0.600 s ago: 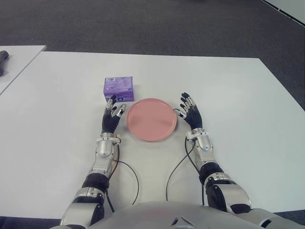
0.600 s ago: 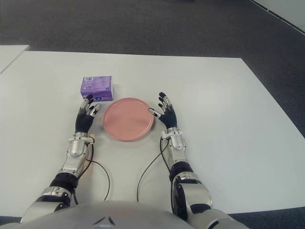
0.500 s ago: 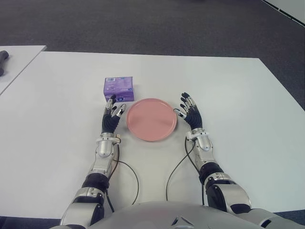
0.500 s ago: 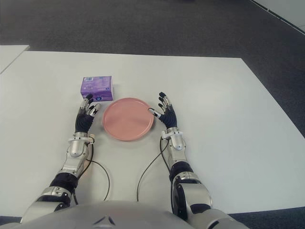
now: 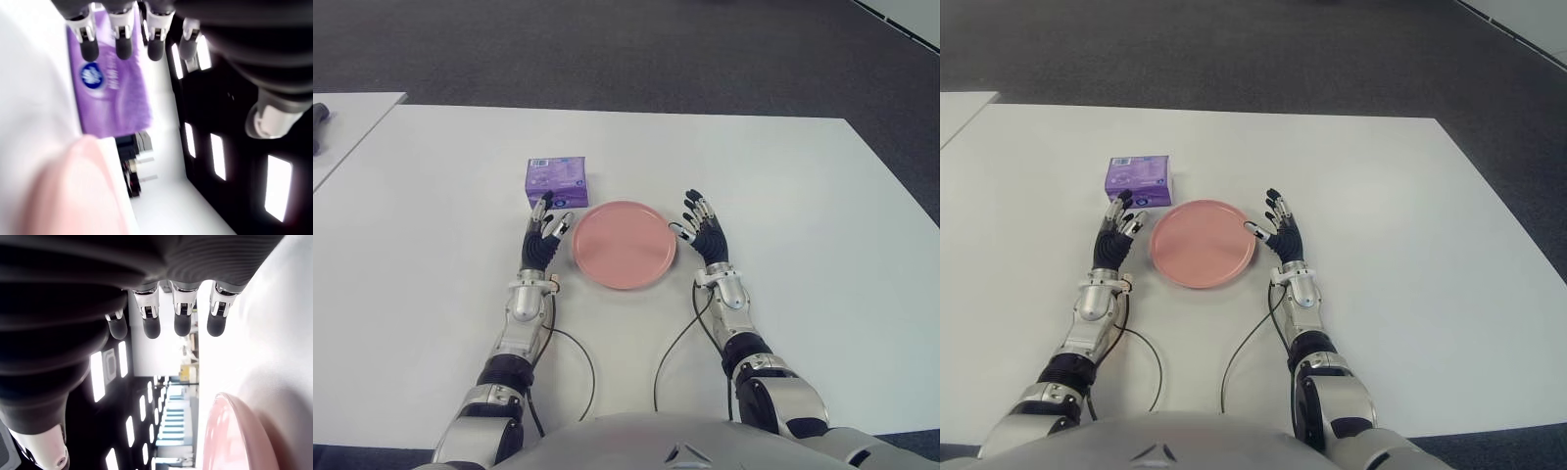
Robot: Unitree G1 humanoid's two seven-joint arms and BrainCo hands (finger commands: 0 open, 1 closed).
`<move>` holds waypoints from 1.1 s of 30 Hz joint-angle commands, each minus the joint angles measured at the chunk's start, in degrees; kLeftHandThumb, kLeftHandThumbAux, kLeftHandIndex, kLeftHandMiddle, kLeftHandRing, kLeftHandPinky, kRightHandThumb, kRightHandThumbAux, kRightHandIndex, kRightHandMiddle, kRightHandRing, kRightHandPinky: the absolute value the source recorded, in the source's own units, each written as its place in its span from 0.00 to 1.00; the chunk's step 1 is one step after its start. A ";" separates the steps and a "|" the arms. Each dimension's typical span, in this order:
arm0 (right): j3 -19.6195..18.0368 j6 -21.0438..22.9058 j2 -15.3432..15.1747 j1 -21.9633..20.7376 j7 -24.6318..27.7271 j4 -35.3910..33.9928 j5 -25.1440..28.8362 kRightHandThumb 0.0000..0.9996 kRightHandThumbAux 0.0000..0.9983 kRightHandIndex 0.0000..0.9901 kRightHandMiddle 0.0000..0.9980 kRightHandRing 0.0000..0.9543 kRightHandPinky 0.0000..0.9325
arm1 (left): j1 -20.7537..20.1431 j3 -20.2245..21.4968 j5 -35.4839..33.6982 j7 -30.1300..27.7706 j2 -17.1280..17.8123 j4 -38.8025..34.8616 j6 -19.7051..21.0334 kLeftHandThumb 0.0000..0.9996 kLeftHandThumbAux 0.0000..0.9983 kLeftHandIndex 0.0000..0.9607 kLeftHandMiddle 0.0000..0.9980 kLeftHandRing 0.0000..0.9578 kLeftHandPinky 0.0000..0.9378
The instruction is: Put the tissue paper into the plate.
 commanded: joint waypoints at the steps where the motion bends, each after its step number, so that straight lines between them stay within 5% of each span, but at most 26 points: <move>1: -0.04 0.96 3.16 7.35 -0.53 4.52 0.67 0.10 0.71 0.06 0.03 0.01 0.06 | 1.29 -0.74 -1.79 -6.84 3.89 -8.13 5.41 0.00 0.45 0.00 0.00 0.00 0.00; 6: 0.07 1.03 3.32 7.14 -0.84 4.72 0.51 0.10 0.71 0.06 0.03 0.01 0.06 | 2.24 0.22 -2.54 -11.85 8.92 -19.09 10.28 0.00 0.47 0.00 0.00 0.00 0.00; 12: 0.16 1.09 3.47 6.95 -1.15 4.92 0.34 0.10 0.71 0.06 0.03 0.01 0.06 | 2.06 0.87 -1.39 -12.12 10.73 -24.56 13.28 0.00 0.50 0.00 0.00 0.00 0.00; 20: 0.26 1.11 3.59 6.78 -1.44 5.15 0.21 0.10 0.71 0.06 0.03 0.01 0.06 | -0.37 2.68 0.36 -10.72 12.89 -25.67 14.44 0.00 0.50 0.00 0.00 0.00 0.00; 26: 0.26 1.10 3.66 6.75 -1.53 5.23 0.12 0.10 0.71 0.06 0.03 0.01 0.06 | -2.57 4.40 3.07 -11.02 16.12 -31.80 19.91 0.00 0.49 0.00 0.00 0.00 0.00; 33: 0.25 1.06 3.70 6.75 -1.58 5.30 0.05 0.10 0.71 0.06 0.03 0.01 0.06 | -6.81 4.22 10.12 -7.79 20.62 -25.20 18.12 0.02 0.47 0.00 0.00 0.00 0.00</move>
